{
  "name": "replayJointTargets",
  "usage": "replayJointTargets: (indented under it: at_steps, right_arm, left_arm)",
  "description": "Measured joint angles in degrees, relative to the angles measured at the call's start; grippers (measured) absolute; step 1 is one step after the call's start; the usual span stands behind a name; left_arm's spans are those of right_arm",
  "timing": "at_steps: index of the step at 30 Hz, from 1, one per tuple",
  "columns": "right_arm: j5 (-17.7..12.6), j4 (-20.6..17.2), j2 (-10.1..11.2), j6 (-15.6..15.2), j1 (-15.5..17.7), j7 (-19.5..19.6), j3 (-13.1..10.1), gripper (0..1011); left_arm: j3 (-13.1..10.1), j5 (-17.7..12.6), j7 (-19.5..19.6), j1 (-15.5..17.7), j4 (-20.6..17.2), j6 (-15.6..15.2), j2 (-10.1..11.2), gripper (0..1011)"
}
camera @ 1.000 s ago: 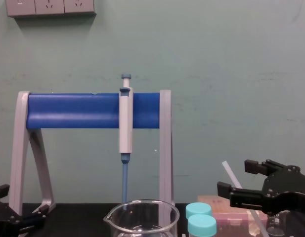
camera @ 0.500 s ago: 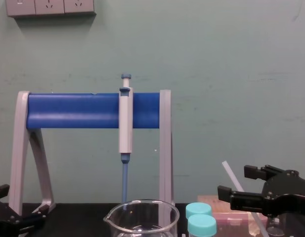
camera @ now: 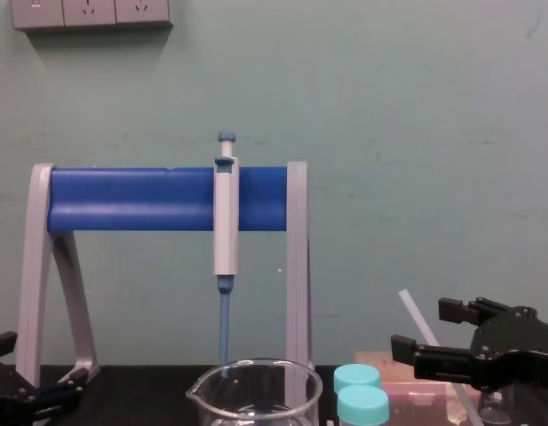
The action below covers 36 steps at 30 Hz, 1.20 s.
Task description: Pick up the stirring rod with one hand, then place it down.
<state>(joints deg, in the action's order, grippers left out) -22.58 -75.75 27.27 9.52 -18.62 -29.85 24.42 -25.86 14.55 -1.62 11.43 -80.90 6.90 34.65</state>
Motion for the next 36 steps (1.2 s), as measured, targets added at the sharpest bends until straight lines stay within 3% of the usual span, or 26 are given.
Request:
replayJointTargets:
  at_steps: [7,25,28,36]
  right_arm:
    - [-0.02,-0.04,0.04,0.02,0.02,0.02,0.05,948]
    - [-0.07,-0.09,0.1,0.1,0.02,0.03,0.09,420]
    - [-0.07,-0.09,0.09,0.1,0.02,0.03,0.09,274]
    - [-0.07,-0.09,0.1,0.1,0.02,0.05,0.09,80]
  left_arm:
    - [0.0,0.0,0.0,0.0,0.0,0.0,0.0,1000]
    - [0.0,0.0,0.0,0.0,0.0,0.0,0.0,1000]
    - [0.0,0.0,0.0,0.0,0.0,0.0,0.0,1000]
    - [0.0,0.0,0.0,0.0,0.0,0.0,0.0,1000]
